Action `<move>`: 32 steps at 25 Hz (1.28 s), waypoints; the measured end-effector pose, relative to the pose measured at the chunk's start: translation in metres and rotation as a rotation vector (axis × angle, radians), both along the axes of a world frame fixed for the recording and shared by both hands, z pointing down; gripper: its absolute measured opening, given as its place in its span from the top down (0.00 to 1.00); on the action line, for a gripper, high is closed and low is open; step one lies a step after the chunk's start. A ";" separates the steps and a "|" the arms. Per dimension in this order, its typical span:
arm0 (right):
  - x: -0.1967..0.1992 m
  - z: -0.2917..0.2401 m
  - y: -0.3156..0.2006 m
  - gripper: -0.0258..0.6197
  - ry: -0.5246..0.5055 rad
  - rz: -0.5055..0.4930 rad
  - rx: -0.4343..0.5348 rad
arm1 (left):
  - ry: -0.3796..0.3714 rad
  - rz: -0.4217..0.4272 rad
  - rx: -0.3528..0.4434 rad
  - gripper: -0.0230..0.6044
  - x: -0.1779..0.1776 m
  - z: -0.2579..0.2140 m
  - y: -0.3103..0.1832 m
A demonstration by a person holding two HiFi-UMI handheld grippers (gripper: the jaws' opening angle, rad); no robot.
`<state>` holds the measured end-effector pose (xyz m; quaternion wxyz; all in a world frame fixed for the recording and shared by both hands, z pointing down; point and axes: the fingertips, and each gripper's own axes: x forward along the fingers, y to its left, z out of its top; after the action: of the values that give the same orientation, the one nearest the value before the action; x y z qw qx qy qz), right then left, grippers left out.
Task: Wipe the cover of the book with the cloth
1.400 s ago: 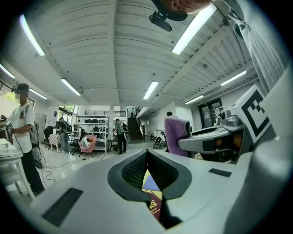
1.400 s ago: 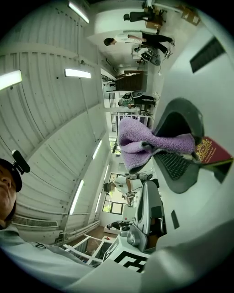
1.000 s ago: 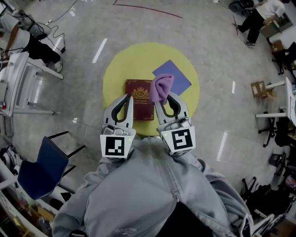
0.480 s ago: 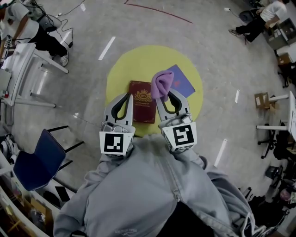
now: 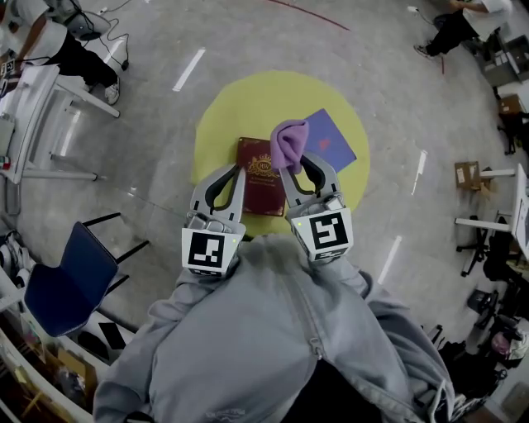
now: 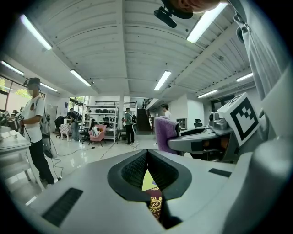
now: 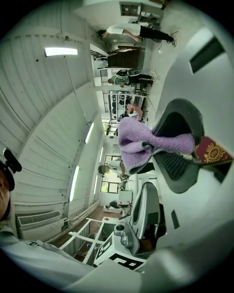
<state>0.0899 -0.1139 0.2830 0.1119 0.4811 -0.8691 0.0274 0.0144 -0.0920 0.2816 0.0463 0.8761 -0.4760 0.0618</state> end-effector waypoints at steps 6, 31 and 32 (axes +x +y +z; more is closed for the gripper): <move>-0.017 0.030 -0.022 0.81 0.075 -0.070 -0.054 | -0.012 0.008 -0.051 0.93 -0.008 0.029 -0.010; -0.066 0.186 -0.084 0.81 0.489 -0.481 -0.335 | -0.086 0.015 -0.300 0.93 -0.031 0.180 -0.008; -0.067 0.192 -0.084 0.81 0.525 -0.507 -0.347 | -0.091 0.016 -0.311 0.93 -0.032 0.184 -0.007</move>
<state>0.0227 -0.1976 0.4750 0.4129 0.2162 -0.8845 0.0216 -0.0177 -0.0993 0.4655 0.1593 0.8583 -0.4555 0.1745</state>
